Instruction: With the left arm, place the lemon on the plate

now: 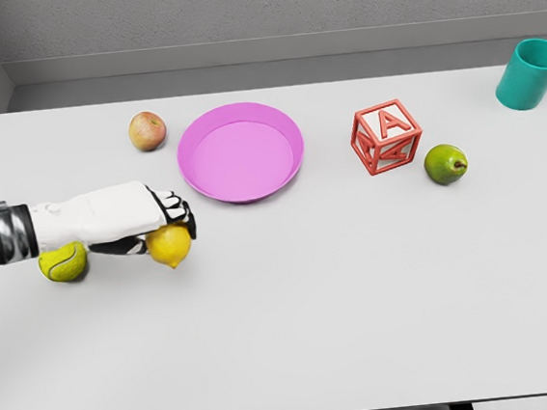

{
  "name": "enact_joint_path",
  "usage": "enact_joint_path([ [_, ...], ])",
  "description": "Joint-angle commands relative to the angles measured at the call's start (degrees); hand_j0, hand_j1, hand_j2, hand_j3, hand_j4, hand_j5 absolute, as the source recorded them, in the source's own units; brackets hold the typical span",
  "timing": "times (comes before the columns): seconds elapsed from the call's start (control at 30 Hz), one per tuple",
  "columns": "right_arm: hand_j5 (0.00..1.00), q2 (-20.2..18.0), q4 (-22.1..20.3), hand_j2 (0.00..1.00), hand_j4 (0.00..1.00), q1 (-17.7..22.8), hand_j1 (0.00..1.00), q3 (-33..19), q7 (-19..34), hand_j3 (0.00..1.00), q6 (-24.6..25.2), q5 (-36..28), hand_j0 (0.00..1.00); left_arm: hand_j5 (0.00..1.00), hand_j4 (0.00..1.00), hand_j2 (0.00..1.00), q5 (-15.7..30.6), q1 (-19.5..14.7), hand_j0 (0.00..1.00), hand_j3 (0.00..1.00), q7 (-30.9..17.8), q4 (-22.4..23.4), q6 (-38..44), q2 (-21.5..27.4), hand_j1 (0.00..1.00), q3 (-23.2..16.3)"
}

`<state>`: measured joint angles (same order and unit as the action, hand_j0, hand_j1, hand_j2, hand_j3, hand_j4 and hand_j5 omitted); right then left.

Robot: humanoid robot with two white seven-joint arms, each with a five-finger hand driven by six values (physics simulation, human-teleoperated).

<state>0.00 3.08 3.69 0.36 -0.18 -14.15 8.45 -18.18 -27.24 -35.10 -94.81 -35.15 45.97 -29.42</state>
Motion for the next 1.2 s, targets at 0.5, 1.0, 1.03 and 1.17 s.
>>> enact_joint_path([
  [0.5,1.0,0.0,-0.01,1.0,1.0,0.0,1.0,-0.01,0.01,1.0,0.0,-0.01,1.0,0.27,0.27,0.27,0.42,-3.25,0.27,0.27,0.1,5.95,0.15,-4.66,0.27,-0.2],
  [1.0,1.0,0.0,-0.01,1.0,1.0,0.0,1.0,-0.01,0.01,1.0,0.0,-0.01,1.0,0.28,0.28,0.28,0.25,-7.74,0.28,0.28,0.1,11.75,0.15,-7.82,0.28,-2.57],
  [1.03,1.0,0.0,-0.01,1.0,1.0,0.0,1.0,-0.01,0.01,1.0,0.0,-0.01,1.0,0.28,0.28,0.28,0.16,-8.0,0.28,0.28,0.1,12.28,0.15,-8.35,0.28,-2.57],
  [1.17,1.0,0.0,-0.01,1.0,1.0,0.0,1.0,-0.01,0.01,1.0,0.0,-0.01,1.0,0.28,0.28,0.28,-0.19,-9.32,0.28,0.28,0.1,14.65,0.15,-9.67,0.28,-2.84],
])
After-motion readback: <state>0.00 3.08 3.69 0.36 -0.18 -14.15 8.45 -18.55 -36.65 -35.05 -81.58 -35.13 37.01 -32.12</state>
